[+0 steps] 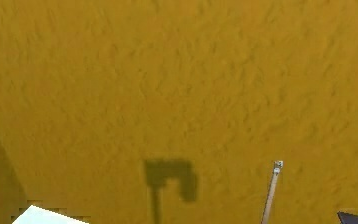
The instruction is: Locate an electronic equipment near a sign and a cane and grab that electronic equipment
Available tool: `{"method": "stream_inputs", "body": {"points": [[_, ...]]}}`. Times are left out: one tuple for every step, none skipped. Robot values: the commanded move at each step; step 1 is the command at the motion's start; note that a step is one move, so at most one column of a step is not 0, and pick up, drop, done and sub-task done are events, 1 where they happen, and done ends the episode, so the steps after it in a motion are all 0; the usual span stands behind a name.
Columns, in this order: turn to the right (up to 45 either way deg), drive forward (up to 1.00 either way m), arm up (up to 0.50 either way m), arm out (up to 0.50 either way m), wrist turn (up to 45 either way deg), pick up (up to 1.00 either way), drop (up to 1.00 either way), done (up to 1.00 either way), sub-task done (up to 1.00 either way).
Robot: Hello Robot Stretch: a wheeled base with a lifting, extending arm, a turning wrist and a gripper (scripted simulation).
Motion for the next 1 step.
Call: {"method": "stream_inputs", "body": {"points": [[0.0, 0.00, 0.34, 0.00, 0.0, 0.00, 0.00, 0.00, 0.00]]}}
